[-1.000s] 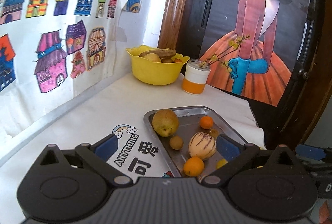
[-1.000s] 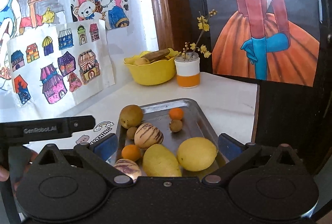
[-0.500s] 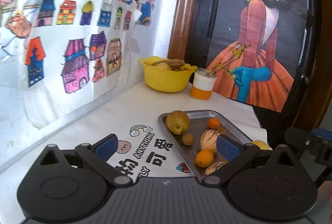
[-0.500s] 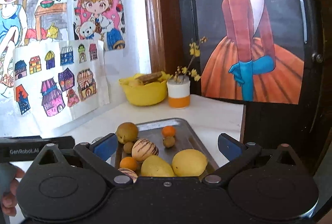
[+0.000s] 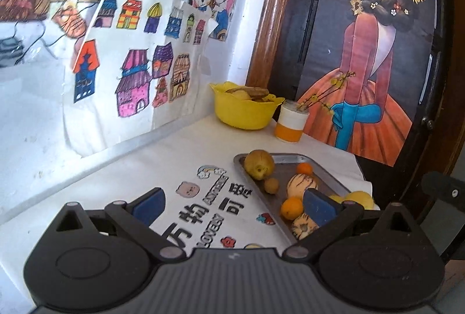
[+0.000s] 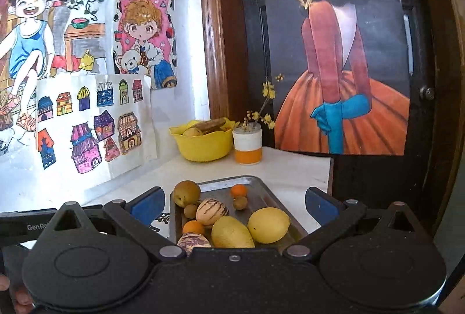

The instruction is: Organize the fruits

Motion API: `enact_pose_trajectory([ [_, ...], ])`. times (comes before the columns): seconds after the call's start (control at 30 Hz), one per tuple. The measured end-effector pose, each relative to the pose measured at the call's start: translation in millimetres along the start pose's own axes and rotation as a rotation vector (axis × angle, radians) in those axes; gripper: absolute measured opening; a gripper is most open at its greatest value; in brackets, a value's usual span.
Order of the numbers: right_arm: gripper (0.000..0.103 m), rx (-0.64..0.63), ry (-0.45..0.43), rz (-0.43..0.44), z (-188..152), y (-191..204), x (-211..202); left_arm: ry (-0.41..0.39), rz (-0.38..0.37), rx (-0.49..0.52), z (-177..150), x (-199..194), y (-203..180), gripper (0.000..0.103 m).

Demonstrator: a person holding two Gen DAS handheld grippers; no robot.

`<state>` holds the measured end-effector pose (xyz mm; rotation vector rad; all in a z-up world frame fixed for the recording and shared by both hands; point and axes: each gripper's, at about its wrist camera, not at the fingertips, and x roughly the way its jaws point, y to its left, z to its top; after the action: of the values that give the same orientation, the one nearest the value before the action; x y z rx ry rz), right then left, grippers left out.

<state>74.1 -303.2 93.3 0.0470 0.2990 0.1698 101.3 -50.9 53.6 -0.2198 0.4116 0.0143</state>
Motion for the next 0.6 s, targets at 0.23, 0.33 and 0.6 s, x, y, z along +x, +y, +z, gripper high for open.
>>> enact_pose_trajectory([
  [0.23,0.102,0.0,-0.006,-0.05,-10.3,9.2,-11.4,-0.002,-0.003,-0.027,-7.3,-11.0,13.4,0.103],
  [0.33,0.102,0.003,0.005,-0.051,-14.6,11.3,-13.1,-0.023,0.0,-0.013,-8.4,-16.8,15.4,0.103],
  [0.6,0.102,-0.01,-0.015,-0.066,-27.1,22.9,-21.0,-0.036,-0.001,0.001,-13.9,-24.0,24.0,0.103],
])
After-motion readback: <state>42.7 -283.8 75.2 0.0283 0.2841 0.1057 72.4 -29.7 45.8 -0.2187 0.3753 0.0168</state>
